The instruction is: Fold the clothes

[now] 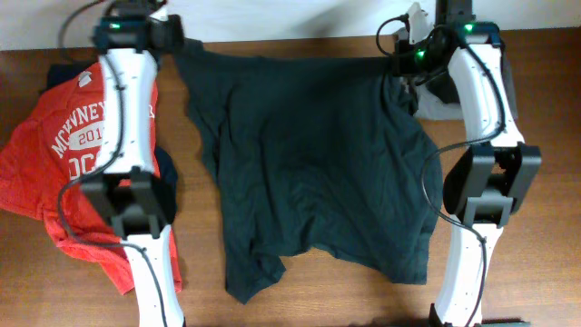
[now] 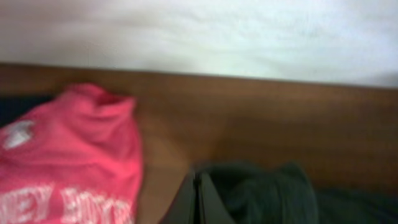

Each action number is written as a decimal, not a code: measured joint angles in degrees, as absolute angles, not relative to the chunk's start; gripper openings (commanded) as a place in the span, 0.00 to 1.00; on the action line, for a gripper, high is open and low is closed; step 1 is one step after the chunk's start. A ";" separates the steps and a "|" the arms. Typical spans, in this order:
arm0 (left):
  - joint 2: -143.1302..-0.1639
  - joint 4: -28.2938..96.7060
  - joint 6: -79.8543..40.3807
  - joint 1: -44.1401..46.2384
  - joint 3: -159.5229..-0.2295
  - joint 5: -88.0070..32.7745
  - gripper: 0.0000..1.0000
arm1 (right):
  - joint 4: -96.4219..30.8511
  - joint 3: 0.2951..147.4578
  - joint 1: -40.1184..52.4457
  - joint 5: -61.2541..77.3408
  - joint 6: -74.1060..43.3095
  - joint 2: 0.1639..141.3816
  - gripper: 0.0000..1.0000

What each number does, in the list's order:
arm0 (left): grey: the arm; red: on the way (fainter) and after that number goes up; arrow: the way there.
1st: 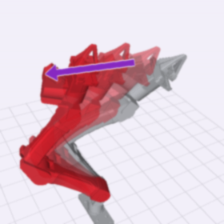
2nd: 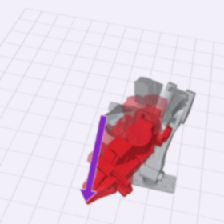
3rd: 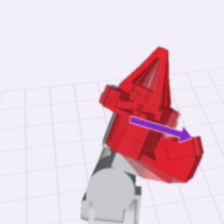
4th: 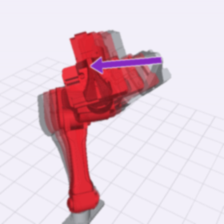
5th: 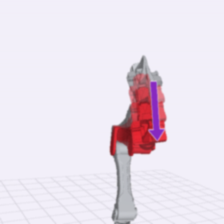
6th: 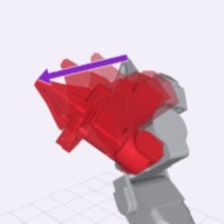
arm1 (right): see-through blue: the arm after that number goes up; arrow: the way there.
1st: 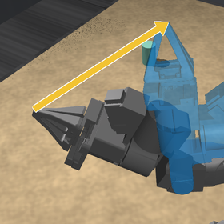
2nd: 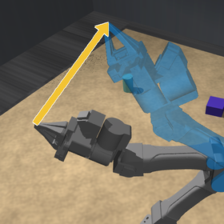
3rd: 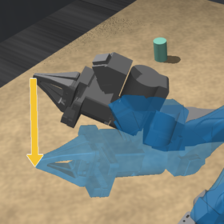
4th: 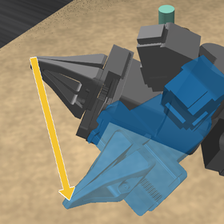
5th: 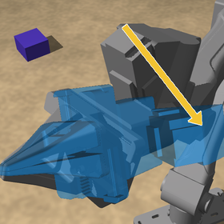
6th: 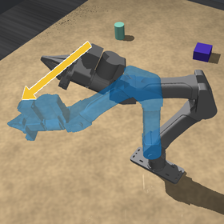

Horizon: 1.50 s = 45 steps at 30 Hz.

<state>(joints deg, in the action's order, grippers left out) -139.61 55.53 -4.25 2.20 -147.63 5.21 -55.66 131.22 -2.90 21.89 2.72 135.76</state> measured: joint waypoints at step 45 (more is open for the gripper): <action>-116.14 82.54 -3.86 7.33 -148.03 2.76 0.99 | -96.95 171.94 0.84 12.53 -3.01 127.46 0.96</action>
<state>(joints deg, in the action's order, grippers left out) -116.14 82.54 -3.86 7.33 -148.03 2.76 -96.95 171.94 0.84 12.53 -3.01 127.46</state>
